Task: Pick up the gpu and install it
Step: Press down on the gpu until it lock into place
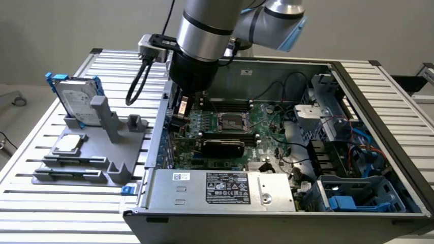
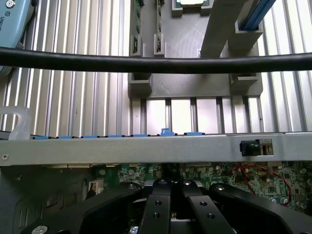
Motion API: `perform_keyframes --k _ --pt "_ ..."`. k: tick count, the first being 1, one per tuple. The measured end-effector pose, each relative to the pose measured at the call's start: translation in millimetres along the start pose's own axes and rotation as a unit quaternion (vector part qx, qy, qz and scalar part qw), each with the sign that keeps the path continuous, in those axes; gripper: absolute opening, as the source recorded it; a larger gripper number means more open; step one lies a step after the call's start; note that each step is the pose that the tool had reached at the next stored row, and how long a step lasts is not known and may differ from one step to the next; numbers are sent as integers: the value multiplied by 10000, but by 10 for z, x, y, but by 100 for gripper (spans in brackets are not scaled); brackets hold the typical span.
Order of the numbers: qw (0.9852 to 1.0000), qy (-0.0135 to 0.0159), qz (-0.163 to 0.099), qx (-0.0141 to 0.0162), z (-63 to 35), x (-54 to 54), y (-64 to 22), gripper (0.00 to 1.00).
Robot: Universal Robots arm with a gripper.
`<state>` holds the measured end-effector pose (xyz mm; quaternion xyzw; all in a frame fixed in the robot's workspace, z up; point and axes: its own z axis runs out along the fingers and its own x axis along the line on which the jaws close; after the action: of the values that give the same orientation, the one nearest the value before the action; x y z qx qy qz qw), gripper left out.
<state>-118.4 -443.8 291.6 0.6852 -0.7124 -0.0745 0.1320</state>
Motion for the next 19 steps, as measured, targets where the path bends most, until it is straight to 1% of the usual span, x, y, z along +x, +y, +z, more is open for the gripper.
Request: perform_keyframes --k 1,2,5,8,9,10,11,12,13,14,15,16,19 --pt "10000 -2 0 -1 -15 2 2 11" --pt "10000 7 1 -5 -44 7 7 11" --pt "10000 9 1 -7 -106 17 8 11" --pt "10000 10 1 -7 -124 18 -21 11" --pt "10000 10 1 -2 -129 19 -38 11" --pt "10000 11 -2 18 -133 19 -51 11" --pt "10000 12 -6 54 -136 20 -60 11" --pt "9999 10 -9 115 -137 19 -66 11" --pt "9998 9 -14 210 -139 19 -70 11" --pt "9996 9 -18 295 -139 20 -71 11" --pt "9992 8 -23 391 -140 19 -72 11" --pt "9988 6 -28 481 -140 19 -74 11" --pt "9972 4 -42 753 -141 19 -77 11"
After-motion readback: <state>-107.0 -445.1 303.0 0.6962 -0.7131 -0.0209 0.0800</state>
